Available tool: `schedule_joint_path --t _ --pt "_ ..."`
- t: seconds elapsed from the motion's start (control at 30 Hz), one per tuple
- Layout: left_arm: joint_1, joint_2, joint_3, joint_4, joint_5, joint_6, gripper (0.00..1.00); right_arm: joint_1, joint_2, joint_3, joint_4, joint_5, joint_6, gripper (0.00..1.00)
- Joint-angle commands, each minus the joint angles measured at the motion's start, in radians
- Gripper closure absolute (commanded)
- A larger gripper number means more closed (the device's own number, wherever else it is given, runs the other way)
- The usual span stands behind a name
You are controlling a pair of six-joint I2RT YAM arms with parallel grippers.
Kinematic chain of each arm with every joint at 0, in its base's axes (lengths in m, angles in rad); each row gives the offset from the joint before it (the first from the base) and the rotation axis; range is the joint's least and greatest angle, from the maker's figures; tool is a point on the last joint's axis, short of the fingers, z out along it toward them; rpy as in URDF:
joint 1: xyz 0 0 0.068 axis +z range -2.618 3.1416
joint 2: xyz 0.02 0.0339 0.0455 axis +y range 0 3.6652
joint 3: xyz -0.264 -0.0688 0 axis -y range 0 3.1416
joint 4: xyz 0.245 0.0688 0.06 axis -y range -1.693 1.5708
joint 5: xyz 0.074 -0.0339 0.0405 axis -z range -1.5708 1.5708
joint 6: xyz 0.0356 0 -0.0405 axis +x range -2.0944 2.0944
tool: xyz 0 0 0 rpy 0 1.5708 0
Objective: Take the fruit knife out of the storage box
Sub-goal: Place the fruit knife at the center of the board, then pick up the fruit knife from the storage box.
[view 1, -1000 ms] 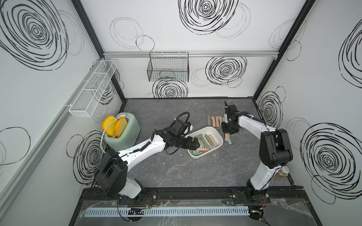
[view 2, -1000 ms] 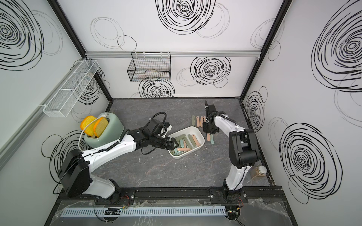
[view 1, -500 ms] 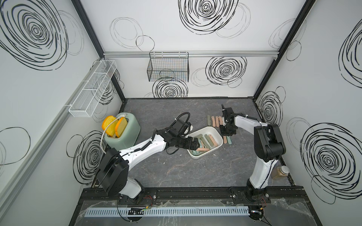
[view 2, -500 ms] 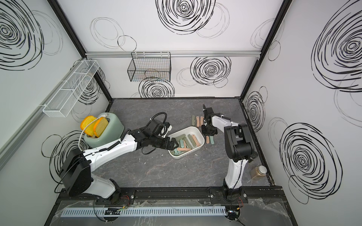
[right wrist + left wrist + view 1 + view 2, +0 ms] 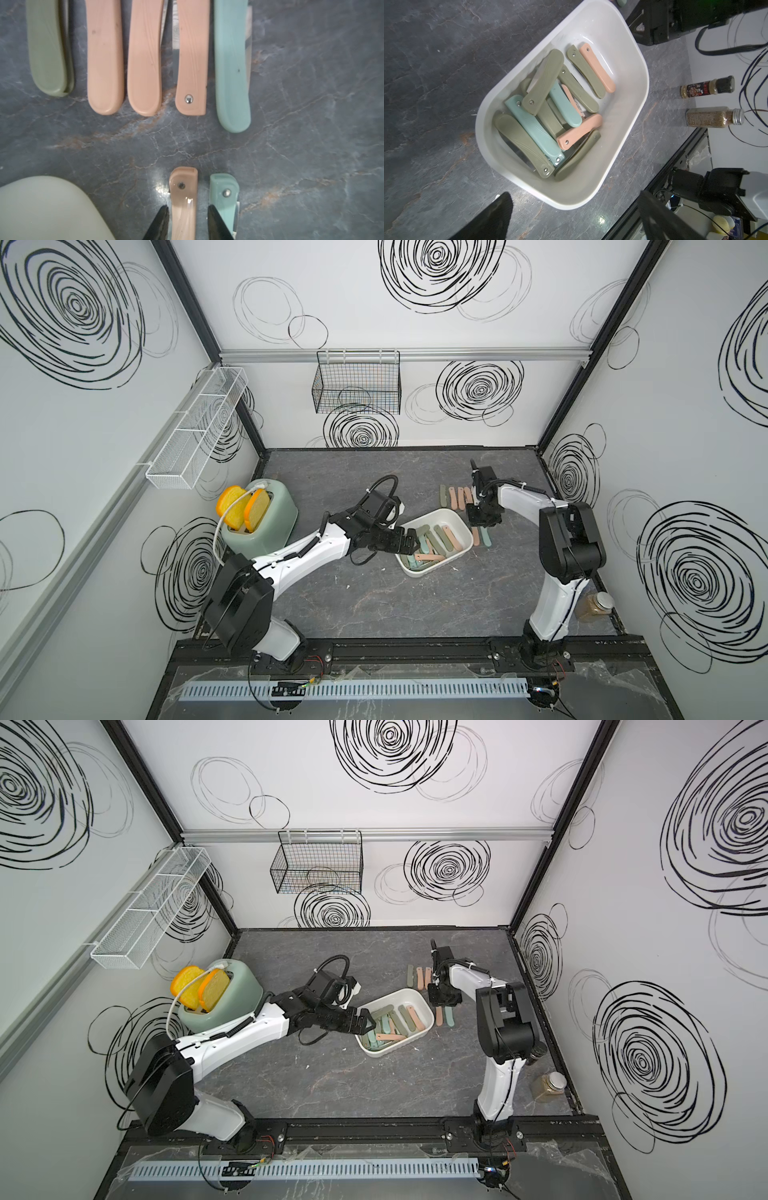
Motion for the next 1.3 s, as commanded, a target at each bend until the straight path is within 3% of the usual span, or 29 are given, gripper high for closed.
schedule_joint_path --t 0.0,0.2,0.37,0.63,1.27 --pt "0.023 -0.035 0.006 0.002 0.007 0.020 0.02 0.003 -0.074 0.052 -0.048 0.017 0.003 0.66" --pt "0.067 -0.093 -0.054 0.003 0.018 0.024 0.02 0.045 -0.152 0.085 -0.074 0.004 0.013 0.67" --pt "0.094 -0.144 -0.109 0.006 0.023 0.024 0.02 0.145 -0.186 0.073 -0.063 0.010 0.022 0.67" --pt "0.113 -0.211 -0.172 0.000 0.023 0.020 0.02 0.271 -0.125 0.043 -0.035 0.007 0.050 0.65" --pt "0.147 -0.266 -0.251 0.006 0.023 0.008 0.02 0.310 0.044 0.063 -0.019 -0.032 0.045 0.64"
